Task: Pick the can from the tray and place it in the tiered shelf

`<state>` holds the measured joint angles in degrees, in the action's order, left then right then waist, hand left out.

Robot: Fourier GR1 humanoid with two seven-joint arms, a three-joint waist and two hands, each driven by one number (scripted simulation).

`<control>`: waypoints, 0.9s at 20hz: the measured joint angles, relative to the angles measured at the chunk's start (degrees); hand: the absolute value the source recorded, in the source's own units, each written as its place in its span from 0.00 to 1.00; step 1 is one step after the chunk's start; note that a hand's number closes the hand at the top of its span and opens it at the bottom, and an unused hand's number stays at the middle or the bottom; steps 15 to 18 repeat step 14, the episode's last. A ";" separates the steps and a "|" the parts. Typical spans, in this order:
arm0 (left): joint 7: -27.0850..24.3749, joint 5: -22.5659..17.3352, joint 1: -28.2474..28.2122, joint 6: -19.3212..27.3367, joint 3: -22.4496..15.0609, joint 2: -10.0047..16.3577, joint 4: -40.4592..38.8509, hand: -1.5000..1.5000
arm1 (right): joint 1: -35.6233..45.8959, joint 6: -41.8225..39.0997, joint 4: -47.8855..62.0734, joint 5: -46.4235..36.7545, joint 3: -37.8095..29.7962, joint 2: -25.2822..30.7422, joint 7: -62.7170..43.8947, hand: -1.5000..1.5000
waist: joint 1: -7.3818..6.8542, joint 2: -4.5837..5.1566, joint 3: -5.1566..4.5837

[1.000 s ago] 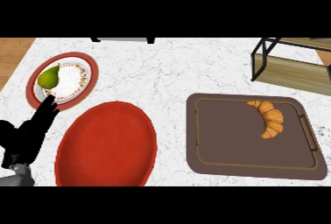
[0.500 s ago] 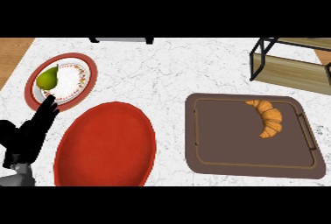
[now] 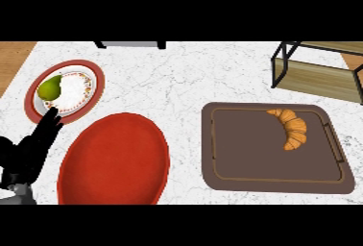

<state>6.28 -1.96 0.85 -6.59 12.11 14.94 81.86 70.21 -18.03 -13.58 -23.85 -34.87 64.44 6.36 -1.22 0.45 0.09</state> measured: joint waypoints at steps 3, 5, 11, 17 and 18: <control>-0.71 -0.17 -0.06 -0.27 0.59 0.27 -1.19 0.50 | -0.47 -3.11 0.23 1.45 -1.55 5.16 -1.63 0.00 | 0.39 -0.03 -0.03; -0.57 0.02 -0.08 0.16 0.50 -0.07 -0.94 0.50 | -2.05 -5.35 0.83 2.15 -2.53 9.32 -1.89 0.00 | 0.65 -0.04 0.02; -0.06 0.09 -0.87 0.64 0.69 -0.25 0.32 0.50 | -8.07 -14.38 3.50 3.32 -4.41 20.86 -1.31 0.00 | 1.22 -0.11 0.16; -0.48 -0.17 -1.04 0.22 1.12 0.08 -0.32 0.50 | -11.49 -18.12 5.25 4.04 -5.52 24.66 1.28 0.00 | 1.64 -0.11 0.26; -0.48 -0.17 -1.04 0.22 1.12 0.08 -0.32 0.50 | -11.49 -18.12 5.25 4.04 -5.52 24.66 1.28 0.00 | 1.64 -0.11 0.26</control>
